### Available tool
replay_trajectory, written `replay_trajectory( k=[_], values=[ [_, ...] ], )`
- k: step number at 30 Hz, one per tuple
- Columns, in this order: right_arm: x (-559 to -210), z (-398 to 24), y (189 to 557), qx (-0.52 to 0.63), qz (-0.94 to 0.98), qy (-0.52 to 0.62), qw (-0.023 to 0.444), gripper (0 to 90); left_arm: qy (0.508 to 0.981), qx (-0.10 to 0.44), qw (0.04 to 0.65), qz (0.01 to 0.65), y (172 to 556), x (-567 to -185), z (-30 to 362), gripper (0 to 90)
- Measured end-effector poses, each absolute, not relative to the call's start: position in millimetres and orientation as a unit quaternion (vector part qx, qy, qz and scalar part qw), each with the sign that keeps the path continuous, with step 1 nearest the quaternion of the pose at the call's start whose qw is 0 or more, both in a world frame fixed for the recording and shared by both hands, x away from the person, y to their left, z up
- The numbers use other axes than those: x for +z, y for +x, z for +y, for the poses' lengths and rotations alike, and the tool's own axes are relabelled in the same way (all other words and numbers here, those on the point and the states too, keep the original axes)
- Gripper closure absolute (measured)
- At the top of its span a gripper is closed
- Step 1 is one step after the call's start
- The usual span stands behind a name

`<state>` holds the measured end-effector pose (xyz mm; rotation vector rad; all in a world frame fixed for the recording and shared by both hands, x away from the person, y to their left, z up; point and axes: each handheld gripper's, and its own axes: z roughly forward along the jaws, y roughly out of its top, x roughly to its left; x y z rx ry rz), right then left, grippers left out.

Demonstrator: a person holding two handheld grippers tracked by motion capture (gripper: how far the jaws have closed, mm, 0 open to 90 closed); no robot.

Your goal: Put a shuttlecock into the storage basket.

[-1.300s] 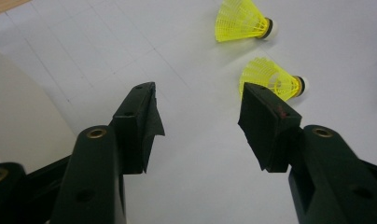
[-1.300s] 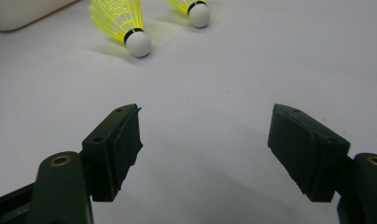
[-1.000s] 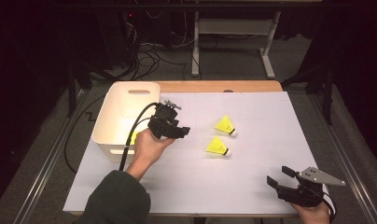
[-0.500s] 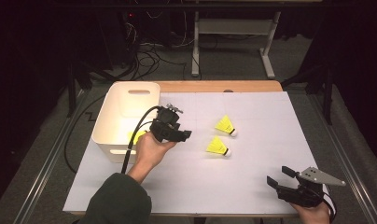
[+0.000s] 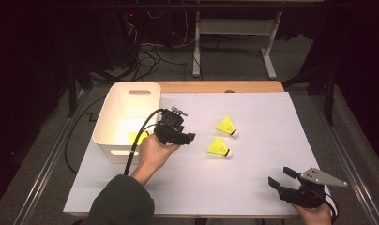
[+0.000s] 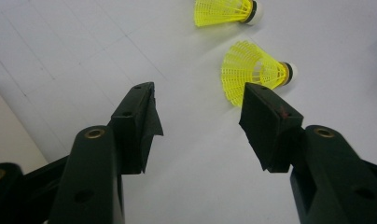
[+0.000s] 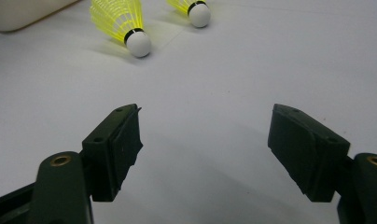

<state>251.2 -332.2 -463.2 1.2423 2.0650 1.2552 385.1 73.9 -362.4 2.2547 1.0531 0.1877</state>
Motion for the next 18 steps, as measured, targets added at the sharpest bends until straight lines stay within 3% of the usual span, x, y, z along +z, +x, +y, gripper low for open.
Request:
replay_trajectory(
  k=[18],
  values=[
    [-463,-332,251,0.450,0.743,0.448,0.211,26.0,0.862,0.062,0.313,0.394,384,-373,65,46.2]
  ],
)
